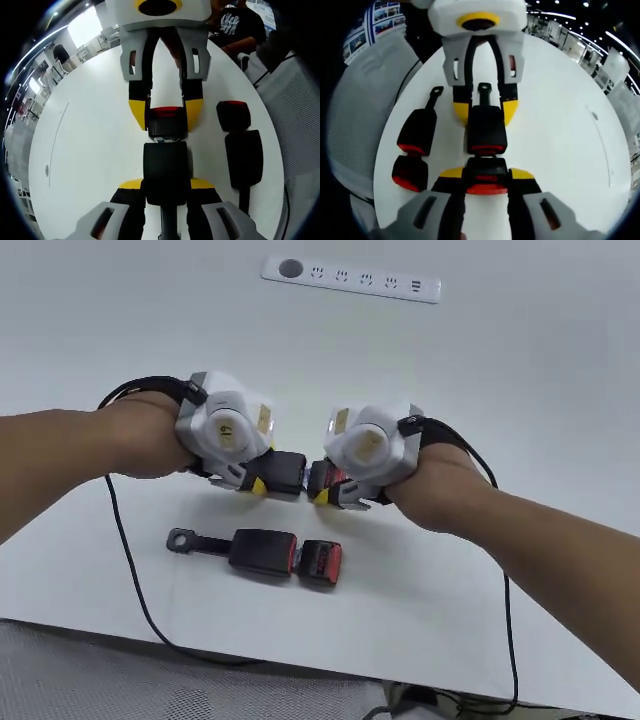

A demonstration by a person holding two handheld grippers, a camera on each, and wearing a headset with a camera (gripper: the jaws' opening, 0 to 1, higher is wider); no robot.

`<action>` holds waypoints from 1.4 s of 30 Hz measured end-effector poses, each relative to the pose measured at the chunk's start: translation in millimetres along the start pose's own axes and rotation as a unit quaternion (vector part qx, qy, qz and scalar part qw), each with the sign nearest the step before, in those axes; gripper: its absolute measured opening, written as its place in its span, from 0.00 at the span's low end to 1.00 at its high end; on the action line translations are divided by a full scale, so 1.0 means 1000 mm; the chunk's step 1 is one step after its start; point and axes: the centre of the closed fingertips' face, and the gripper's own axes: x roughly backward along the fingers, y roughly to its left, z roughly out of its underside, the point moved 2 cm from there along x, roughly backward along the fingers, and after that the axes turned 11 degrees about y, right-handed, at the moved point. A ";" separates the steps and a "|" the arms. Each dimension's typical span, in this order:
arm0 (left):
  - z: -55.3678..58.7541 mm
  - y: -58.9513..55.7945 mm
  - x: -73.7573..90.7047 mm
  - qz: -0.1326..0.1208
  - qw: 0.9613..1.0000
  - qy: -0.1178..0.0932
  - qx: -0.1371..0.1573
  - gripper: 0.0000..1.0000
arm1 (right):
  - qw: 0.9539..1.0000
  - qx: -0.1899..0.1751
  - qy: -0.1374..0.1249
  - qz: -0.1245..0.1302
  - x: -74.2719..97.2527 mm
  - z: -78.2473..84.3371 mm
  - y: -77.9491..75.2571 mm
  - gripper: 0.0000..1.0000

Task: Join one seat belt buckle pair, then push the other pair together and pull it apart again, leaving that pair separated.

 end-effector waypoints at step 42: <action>0.001 0.000 0.001 0.003 1.000 0.020 -0.005 0.33 | 0.999 -0.027 0.011 0.014 0.028 0.068 -0.004 0.34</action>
